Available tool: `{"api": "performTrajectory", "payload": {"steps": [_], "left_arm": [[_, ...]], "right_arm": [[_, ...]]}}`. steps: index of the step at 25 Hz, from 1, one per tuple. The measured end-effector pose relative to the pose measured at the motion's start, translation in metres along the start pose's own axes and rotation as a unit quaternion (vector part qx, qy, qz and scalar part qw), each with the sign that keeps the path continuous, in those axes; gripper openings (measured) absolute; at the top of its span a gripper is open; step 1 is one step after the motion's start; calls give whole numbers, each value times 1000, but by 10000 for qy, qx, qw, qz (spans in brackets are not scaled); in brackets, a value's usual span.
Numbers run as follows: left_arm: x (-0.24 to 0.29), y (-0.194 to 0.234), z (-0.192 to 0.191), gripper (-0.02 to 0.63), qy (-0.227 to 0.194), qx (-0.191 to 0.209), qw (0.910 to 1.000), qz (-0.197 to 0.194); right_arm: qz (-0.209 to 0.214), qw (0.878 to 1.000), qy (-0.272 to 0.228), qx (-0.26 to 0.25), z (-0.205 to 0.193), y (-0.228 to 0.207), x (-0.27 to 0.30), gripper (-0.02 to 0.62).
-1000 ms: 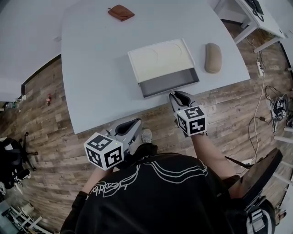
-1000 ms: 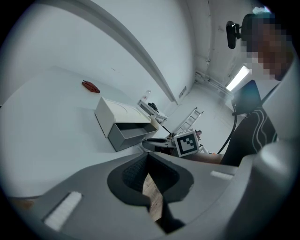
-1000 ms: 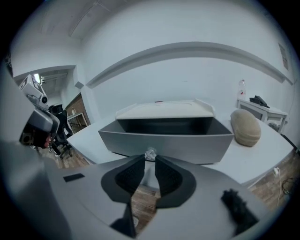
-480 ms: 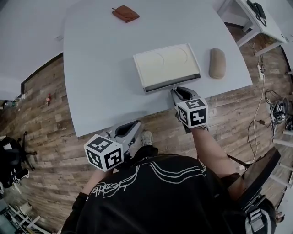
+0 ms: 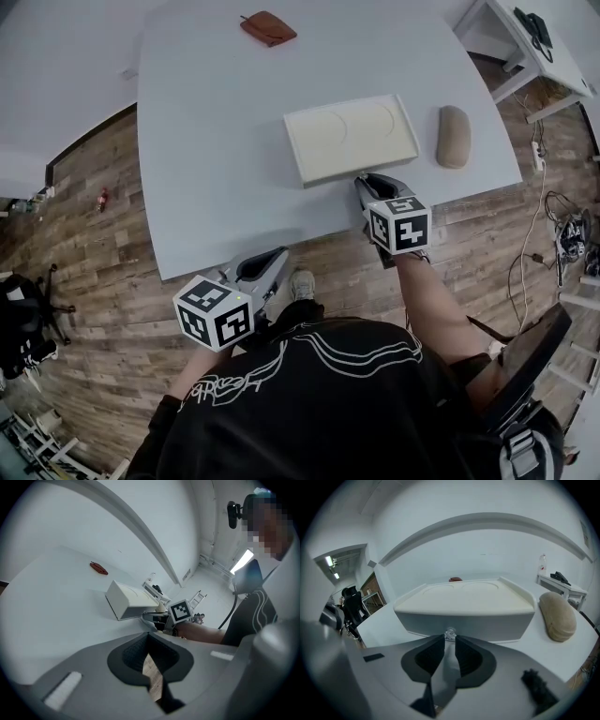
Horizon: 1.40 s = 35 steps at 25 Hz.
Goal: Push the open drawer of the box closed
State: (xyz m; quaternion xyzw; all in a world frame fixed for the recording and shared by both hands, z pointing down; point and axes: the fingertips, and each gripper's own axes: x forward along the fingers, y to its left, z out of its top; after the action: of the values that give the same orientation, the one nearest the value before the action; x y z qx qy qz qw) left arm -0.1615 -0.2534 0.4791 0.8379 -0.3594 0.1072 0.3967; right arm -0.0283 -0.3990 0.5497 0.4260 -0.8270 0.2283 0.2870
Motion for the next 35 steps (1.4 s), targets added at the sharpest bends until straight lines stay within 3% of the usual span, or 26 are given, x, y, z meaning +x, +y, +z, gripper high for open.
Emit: {"api": "performTrajectory", "payload": {"steps": [9,12,15,19,24,29,35], "left_arm": [[3,-16,0,6,-93,71,9999,-103],[3,-31,-1,6,-175,156,9996,-150],[2,-52,-3,6,-279,261,9991,-194],[-2,-93,-8,6,-421,473,9976,-265],[-11,-160,-21,6,-641,835,9936,-402],[-20,-228,-36,6,-893,1263,9862,-591],[-36,-268,-56,6,-1045,1495,9819,-499]], "right_arm": [[-73,9999,-48,-117,-16,-1,-27,75],[323,9992,-186,-155,-22,18,-53,71],[866,9948,-455,-280,-20,47,-88,15],[1568,9839,-678,-526,-23,79,-145,9],[2278,9676,-1014,-394,-28,99,-226,9],[2457,9593,-1297,-501,-45,108,-288,9],[2530,9542,-1425,-716,-69,124,-328,8]]}}
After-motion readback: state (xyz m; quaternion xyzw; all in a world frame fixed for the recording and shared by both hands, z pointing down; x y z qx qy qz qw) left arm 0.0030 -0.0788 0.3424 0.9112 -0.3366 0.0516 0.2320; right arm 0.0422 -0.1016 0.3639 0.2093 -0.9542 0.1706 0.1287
